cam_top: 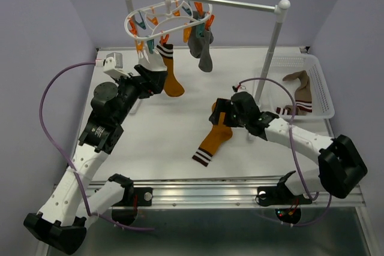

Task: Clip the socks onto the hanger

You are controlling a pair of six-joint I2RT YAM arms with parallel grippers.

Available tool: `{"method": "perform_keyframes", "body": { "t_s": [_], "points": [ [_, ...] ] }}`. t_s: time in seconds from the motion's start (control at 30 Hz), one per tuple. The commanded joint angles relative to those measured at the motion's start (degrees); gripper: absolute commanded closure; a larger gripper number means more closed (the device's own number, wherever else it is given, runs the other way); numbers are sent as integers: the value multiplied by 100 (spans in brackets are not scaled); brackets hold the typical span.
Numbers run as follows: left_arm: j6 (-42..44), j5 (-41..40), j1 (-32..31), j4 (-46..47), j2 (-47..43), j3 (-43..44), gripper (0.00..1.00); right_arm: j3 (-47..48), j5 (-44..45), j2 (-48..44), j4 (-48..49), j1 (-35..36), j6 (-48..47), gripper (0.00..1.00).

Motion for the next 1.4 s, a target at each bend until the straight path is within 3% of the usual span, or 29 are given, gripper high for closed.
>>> {"method": "perform_keyframes", "body": {
  "t_s": [0.0, 0.17, 0.47, 0.63, 0.77, 0.9, 1.17, 1.37],
  "points": [
    [-84, -43, -35, 245, -105, 139, 1, 847, 515, -742, 169, 21, -297, 0],
    [-5, 202, -35, 219, -114, 182, 1, 2112, 533, -1015, -401, 21, -526, 0],
    [48, -17, -44, 210, -184, 156, 1, 2545, -529, -1042, -411, 21, -544, 0],
    [12, 404, -44, 262, 97, 235, 1, 3098, -260, -718, -965, 21, -596, 0],
    [74, 677, -140, 324, 299, 288, 1, 2828, 285, -673, -992, 21, -719, 0],
    [267, 721, -263, 306, 352, 446, 1, 2616, 726, -681, -632, 21, -1158, 0],
    [610, 967, -474, 921, 474, 621, 1, 2228, -232, -471, 1081, 21, -2573, 0],
    [1407, 1108, -580, 1063, 1422, 1287, 1, 2421, 383, -23, 1355, 21, -2864, 0]
  ]
}}
